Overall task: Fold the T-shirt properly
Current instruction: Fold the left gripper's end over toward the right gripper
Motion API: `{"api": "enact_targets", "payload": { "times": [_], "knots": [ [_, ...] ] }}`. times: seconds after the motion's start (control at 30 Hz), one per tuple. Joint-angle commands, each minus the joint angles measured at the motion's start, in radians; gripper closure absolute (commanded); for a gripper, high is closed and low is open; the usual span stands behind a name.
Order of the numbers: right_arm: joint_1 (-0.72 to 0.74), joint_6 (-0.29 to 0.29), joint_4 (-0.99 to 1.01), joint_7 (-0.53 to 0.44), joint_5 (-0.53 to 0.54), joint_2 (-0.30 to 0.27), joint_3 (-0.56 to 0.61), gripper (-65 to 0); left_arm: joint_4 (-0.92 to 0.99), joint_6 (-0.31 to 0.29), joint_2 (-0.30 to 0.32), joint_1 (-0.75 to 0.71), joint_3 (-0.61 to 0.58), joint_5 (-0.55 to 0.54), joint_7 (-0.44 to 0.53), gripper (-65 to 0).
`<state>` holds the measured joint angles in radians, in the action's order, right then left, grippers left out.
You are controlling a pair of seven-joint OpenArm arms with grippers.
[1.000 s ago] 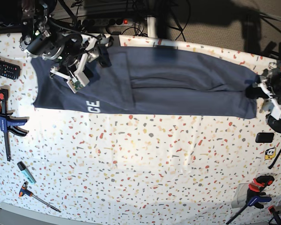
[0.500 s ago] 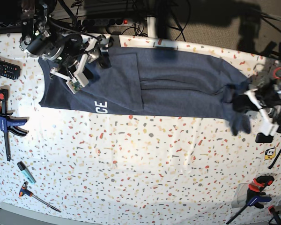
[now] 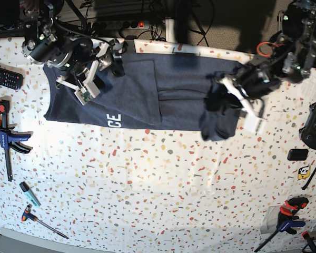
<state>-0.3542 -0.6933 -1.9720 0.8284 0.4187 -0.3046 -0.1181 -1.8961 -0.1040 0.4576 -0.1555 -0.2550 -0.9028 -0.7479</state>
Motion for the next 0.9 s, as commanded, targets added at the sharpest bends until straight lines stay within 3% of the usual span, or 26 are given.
{"api": "enact_targets", "payload": {
  "times": [0.0,0.17,0.4,0.67,0.8,0.87],
  "knots": [
    [0.005,-0.002,-0.021,-0.019,0.012,-0.008,-0.006,-32.1,-0.018,0.007,0.0,0.013,-0.015,0.013,0.033,0.0],
    [0.005,-0.002,-0.021,-0.02,0.012,-0.008,-0.006,-32.1,-0.017,0.053,-0.034,0.029,-0.09,0.069,0.043,0.0],
    [0.005,-0.002,-0.021,-0.02,0.012,-0.008,-0.006,-32.1,-0.016,0.053,-0.109,0.051,-0.114,0.076,0.045,0.0],
    [0.016,-0.002,-0.021,-0.019,0.012,-0.008,-0.006,-32.1,-0.016,0.052,-0.111,0.056,-0.117,0.071,0.065,0.0],
    [0.035,-0.002,-0.021,-0.019,0.012,-0.008,-0.006,-32.1,-0.016,0.051,-0.111,0.059,-0.156,0.054,0.063,-27.7],
    [0.044,-0.002,-0.021,-0.016,0.012,-0.008,-0.006,-32.1,-0.016,0.048,-0.111,0.059,-0.19,0.064,0.061,-32.2]
  ]
}}
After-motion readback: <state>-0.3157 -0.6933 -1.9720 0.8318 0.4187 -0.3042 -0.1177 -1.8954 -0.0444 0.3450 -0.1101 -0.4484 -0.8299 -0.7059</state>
